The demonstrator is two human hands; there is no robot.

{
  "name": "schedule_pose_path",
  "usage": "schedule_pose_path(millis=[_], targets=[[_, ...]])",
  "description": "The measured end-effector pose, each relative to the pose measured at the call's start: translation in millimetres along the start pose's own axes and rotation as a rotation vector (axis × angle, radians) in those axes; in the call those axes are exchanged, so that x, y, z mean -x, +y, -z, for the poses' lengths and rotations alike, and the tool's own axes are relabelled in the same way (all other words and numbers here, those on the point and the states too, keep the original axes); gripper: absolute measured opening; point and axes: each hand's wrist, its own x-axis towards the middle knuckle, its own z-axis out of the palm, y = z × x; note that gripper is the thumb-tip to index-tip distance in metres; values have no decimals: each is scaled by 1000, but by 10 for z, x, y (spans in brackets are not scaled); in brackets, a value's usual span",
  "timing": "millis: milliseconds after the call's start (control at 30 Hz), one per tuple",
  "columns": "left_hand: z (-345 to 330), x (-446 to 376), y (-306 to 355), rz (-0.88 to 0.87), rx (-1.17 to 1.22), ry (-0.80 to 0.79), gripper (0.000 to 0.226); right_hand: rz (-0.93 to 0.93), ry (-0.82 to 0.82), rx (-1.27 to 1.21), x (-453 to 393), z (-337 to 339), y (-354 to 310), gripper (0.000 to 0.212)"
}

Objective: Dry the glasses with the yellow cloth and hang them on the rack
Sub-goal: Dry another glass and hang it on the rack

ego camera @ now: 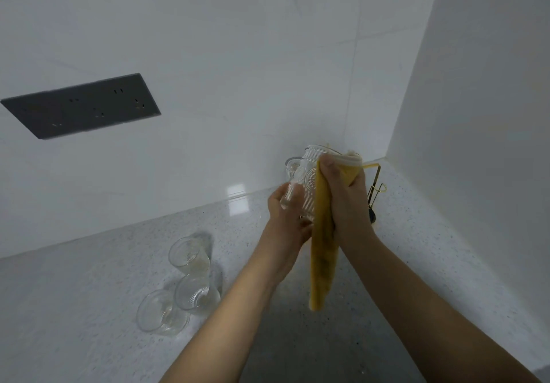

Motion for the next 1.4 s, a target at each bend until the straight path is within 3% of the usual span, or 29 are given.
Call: schedule_pose_path(millis=[100,233,333,433,567,633,700,833,933,1033,1133,1267,1400], targets=[[-10,38,-140,-172,-162,27,64,36,42,43,33,-30,-19,55],[-3,25,-92,-26,268,-56,71,103,-19,93,44,-2,-92,70],[30,27,-36,98,376,-174,75,121,-84,36,9,20,-103,73],[66,14,29,136,432,-237,59,98,-148,-10,-17,36,-140,87],[23,0,126,104,229,-144,58,87,-72,19,1,35,-126,72],[-10,-12,45,20,39,-68,63,128,14,70,62,3,-85,54],[1,-31,-70,-81,-46,-6,75,169,50,105,103,-30,-32,51],[104,-69,-119,-12,259,-111,86,231,61,170,105,-18,47,67],[110,-17,-69,104,355,-190,71,263,36,143,100,5,88,61],[120,27,-23,143,381,-213,59,181,-16,84,70,34,82,61],[197,30,-10,121,369,-219,65,29,-31,-5,76,62,-38,59],[367,-1,-47,70,263,-112,75,-57,-80,-120,28,169,-195,52],[434,45,-86,-24,212,-108,57,-81,-164,-124,26,172,-273,51]])
